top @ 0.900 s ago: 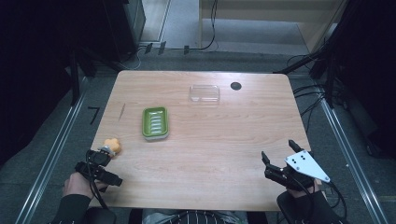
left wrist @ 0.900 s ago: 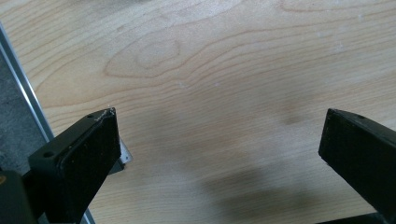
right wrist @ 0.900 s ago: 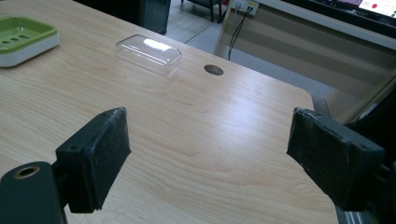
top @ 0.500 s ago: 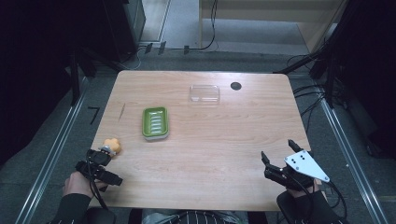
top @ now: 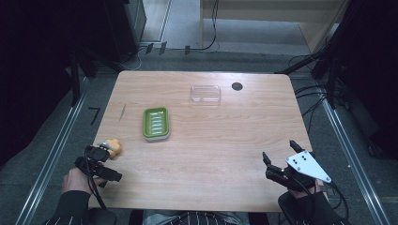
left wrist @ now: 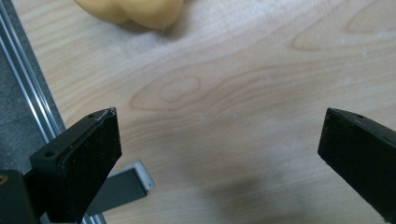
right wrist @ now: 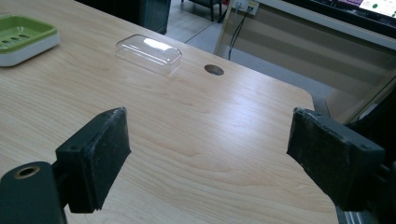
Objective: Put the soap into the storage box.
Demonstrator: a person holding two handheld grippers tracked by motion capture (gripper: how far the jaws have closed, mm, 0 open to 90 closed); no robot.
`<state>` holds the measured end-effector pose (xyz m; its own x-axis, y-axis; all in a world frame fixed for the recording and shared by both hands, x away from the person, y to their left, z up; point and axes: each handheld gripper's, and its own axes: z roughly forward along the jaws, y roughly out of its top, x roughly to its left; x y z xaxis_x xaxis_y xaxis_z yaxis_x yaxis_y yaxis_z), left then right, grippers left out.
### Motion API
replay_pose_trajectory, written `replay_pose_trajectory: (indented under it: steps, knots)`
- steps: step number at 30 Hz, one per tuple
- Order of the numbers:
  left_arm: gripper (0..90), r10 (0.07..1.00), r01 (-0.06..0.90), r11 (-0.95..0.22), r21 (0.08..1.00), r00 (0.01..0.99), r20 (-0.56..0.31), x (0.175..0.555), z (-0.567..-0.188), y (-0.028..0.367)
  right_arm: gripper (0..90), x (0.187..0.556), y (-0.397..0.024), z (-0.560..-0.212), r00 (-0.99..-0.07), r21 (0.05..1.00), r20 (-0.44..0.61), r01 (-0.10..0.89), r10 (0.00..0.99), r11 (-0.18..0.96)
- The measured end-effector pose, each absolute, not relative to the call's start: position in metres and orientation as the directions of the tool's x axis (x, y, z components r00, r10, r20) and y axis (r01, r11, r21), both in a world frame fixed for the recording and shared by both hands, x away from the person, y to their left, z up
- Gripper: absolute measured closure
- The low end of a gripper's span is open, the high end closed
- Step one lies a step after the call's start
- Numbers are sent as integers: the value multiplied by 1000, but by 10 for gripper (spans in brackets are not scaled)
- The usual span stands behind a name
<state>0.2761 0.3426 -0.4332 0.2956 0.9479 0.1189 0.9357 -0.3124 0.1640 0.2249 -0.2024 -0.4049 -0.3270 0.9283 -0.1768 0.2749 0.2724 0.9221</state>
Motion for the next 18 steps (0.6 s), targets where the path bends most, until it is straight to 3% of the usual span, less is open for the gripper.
replay_pose_trajectory:
  steps: [18]
  knots:
    - [0, 952, 931, -304, 202, 289, 102, 301, -425, 351, 133, 225, -203, -405, -327, 921, -178, 276, 928, 274]
